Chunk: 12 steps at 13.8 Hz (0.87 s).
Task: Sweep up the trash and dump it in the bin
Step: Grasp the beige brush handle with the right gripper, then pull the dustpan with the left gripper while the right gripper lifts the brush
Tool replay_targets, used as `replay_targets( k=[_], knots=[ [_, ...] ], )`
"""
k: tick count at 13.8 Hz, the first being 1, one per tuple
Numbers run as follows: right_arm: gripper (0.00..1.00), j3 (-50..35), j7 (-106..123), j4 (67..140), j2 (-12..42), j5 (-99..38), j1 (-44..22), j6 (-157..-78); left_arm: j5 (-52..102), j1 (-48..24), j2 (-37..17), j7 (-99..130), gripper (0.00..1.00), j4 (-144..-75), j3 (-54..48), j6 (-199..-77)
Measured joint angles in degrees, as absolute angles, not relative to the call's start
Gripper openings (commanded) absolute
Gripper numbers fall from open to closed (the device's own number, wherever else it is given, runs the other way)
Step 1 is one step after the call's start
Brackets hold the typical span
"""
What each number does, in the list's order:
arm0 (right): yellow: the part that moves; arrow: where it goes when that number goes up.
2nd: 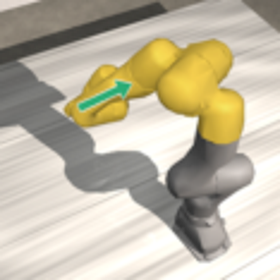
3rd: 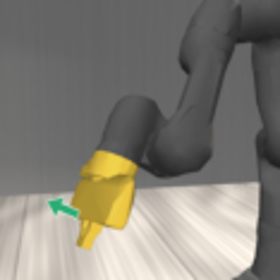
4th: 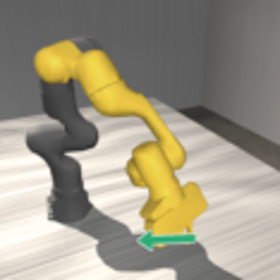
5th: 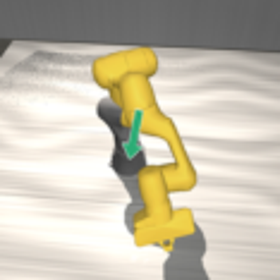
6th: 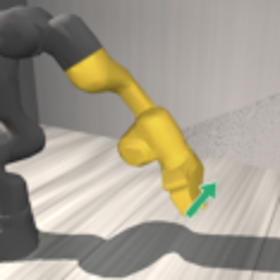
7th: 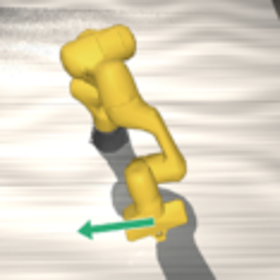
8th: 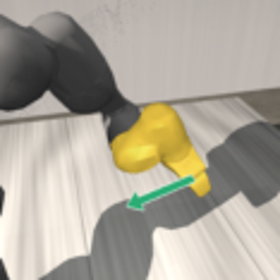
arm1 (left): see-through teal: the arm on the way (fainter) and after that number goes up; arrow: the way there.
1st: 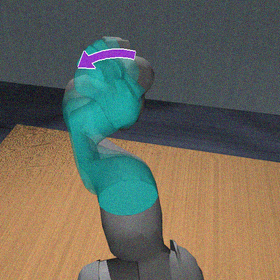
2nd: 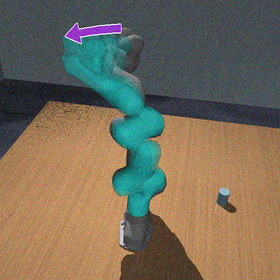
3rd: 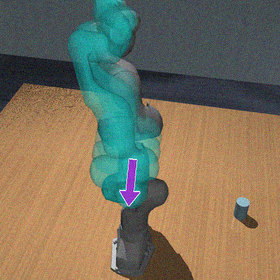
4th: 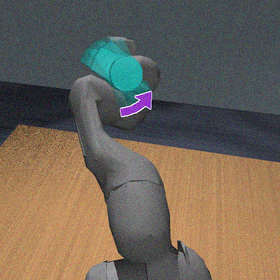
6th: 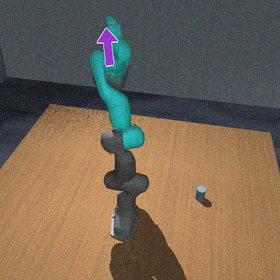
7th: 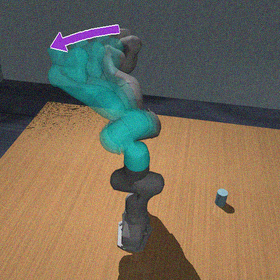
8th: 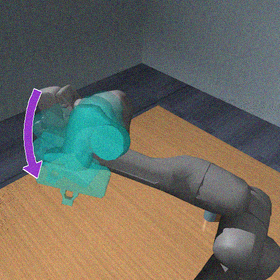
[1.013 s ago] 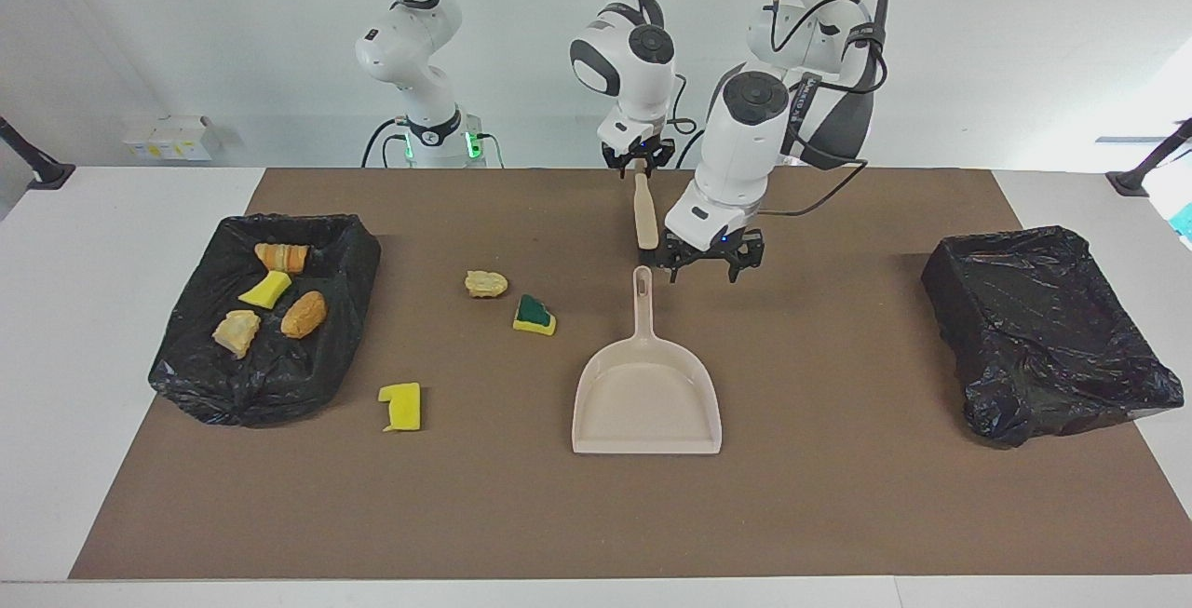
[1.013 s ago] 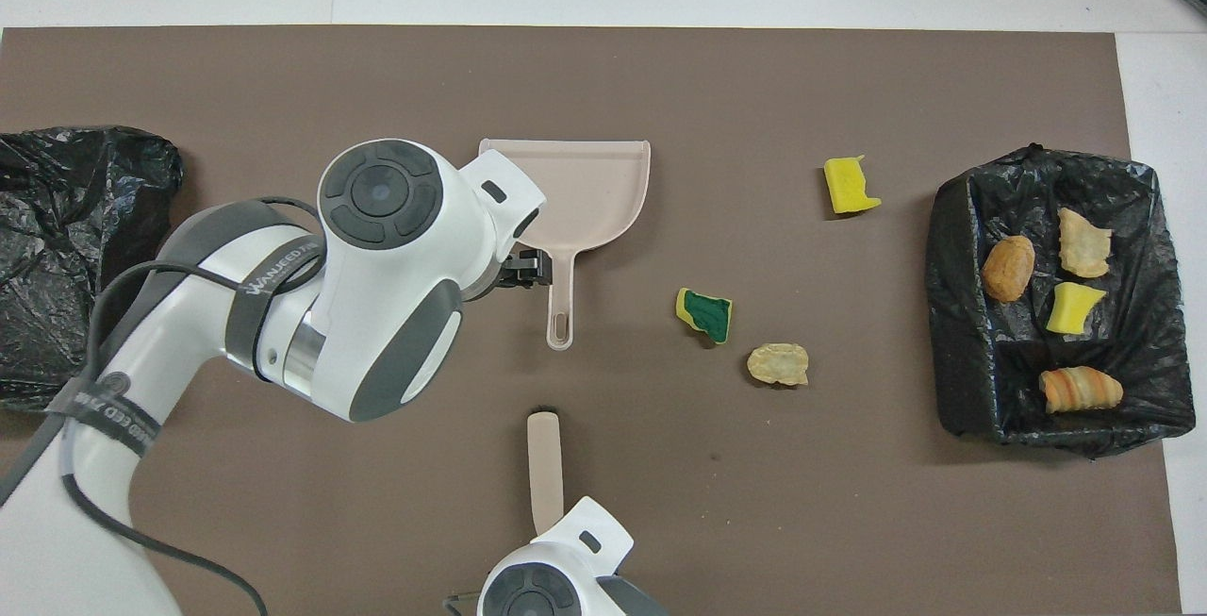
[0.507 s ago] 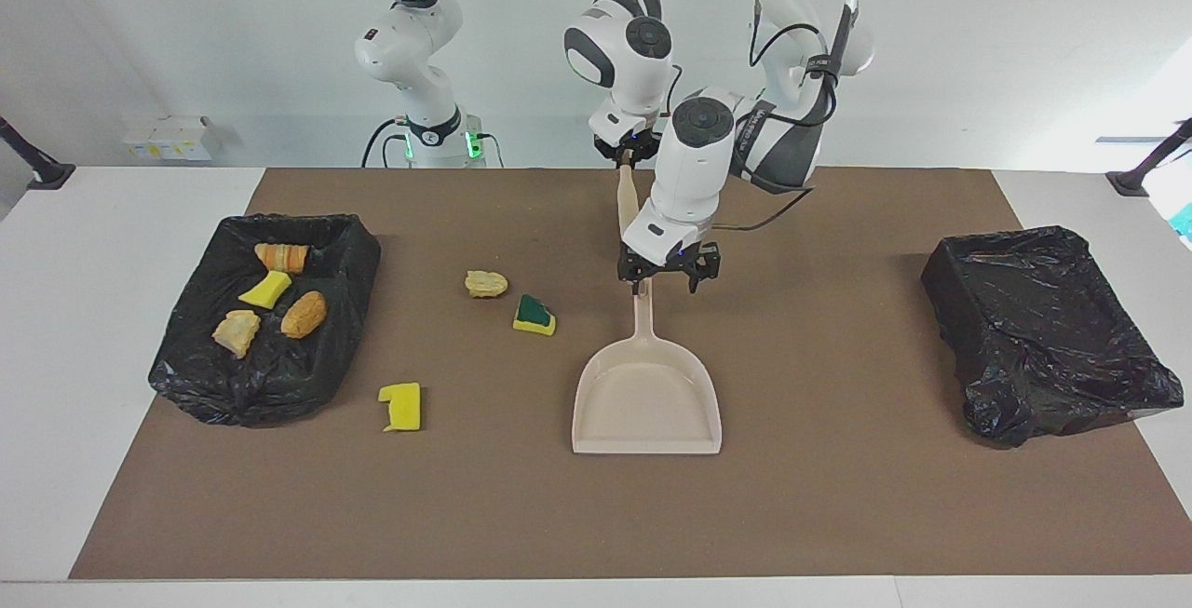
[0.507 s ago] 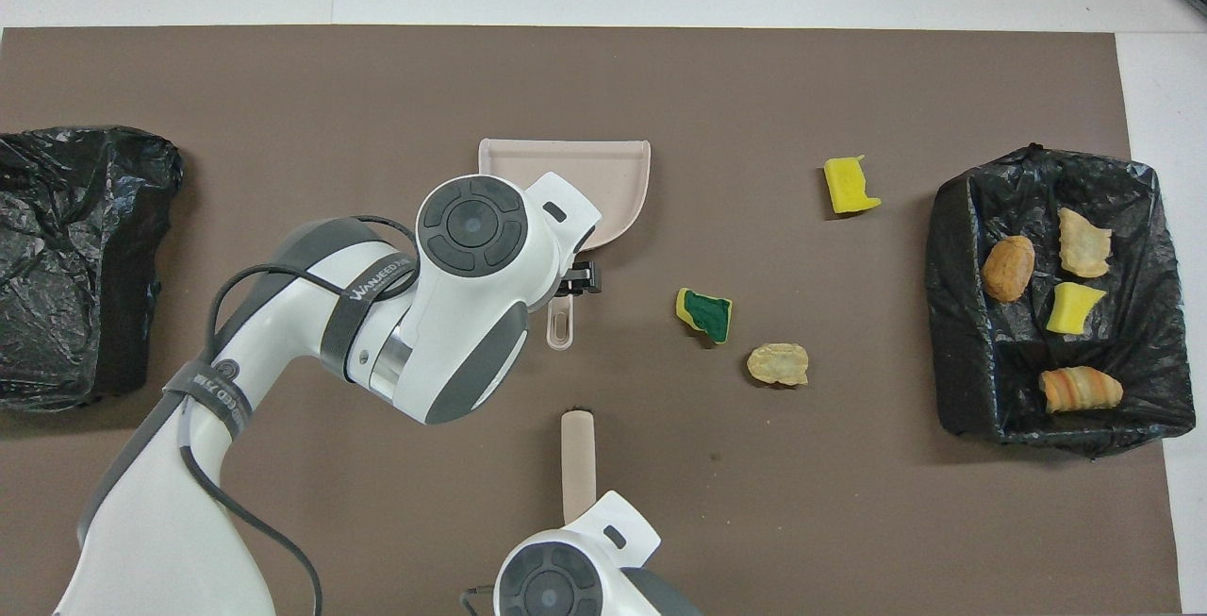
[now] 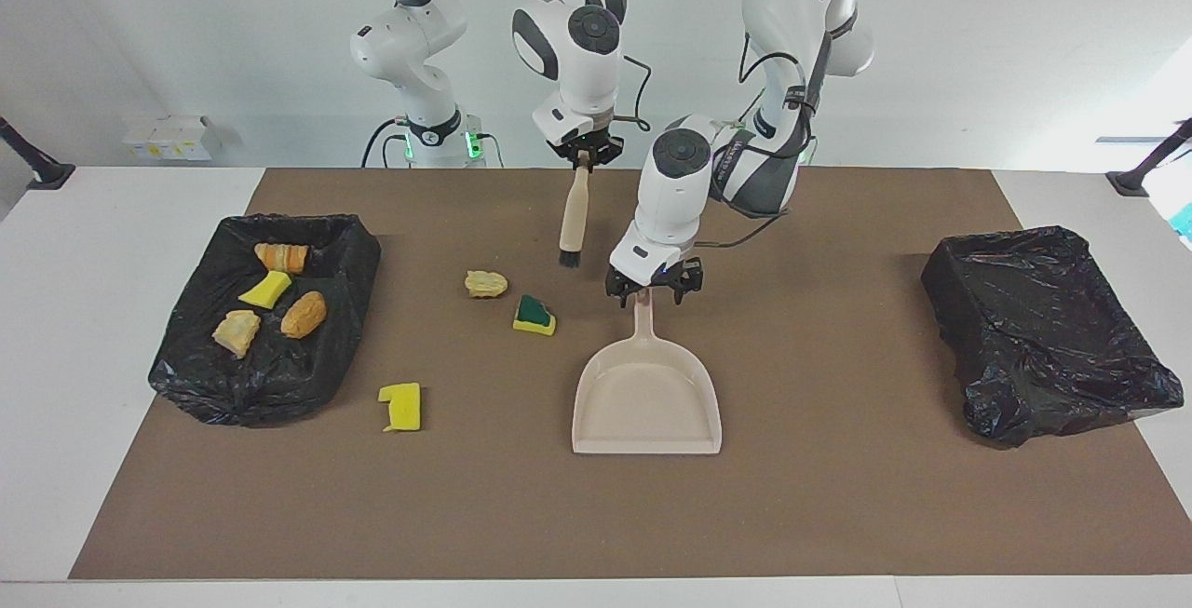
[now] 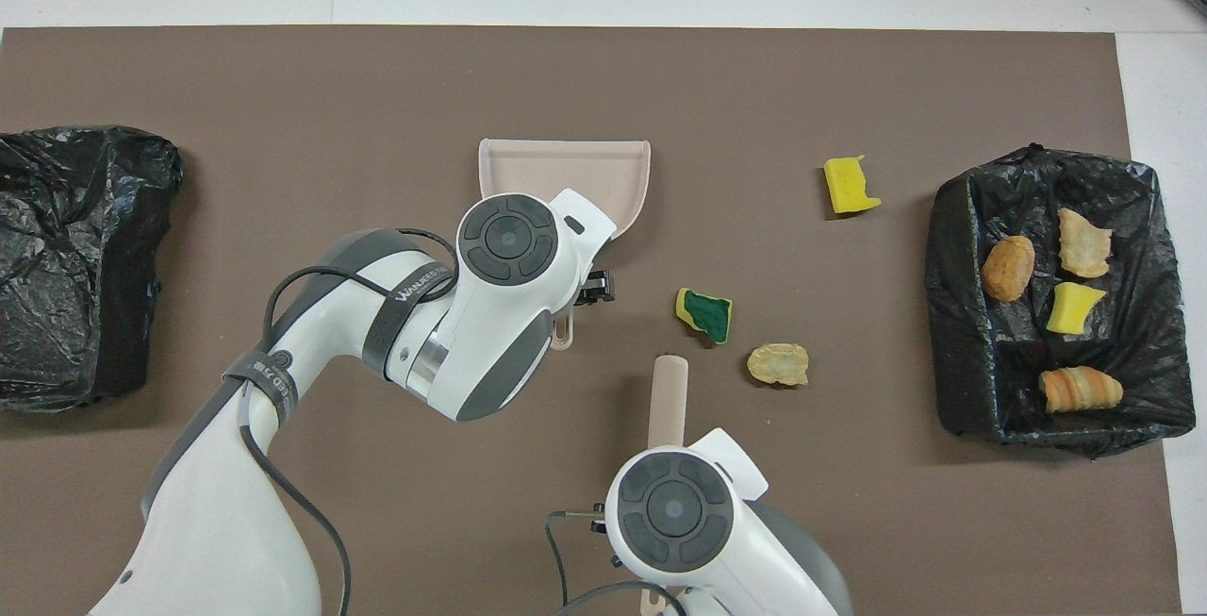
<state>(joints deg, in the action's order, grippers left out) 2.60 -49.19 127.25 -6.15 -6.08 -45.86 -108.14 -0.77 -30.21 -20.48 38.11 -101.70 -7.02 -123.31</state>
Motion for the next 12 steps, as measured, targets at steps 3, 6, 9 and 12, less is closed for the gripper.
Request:
replay_targets(
  k=[3, 6, 9, 12],
  knots=[
    [0.0, 2.65, -44.74, 127.31, -5.31, -1.57, -41.22, -108.4, -0.77, -30.29, -20.48, 38.04, 0.37, -101.71, -7.02, -123.31],
    [0.0, 2.73, -34.93, 125.19, -3.32, 0.47, -34.61, -108.94, -0.77, -30.44, -20.48, 37.78, 0.04, -101.71, -7.05, -123.32],
    [0.0, 2.88, -23.51, 121.23, 0.08, 2.96, -26.26, -109.4, -0.8, -30.66, -20.45, 36.39, 0.0, -101.68, -7.1, -123.34],
    [0.0, 2.94, -14.12, 118.33, 3.54, 7.5, -19.11, -112.86, -0.8, -30.37, -20.13, 28.78, 0.0, -101.63, -6.57, -123.07]
  ],
)
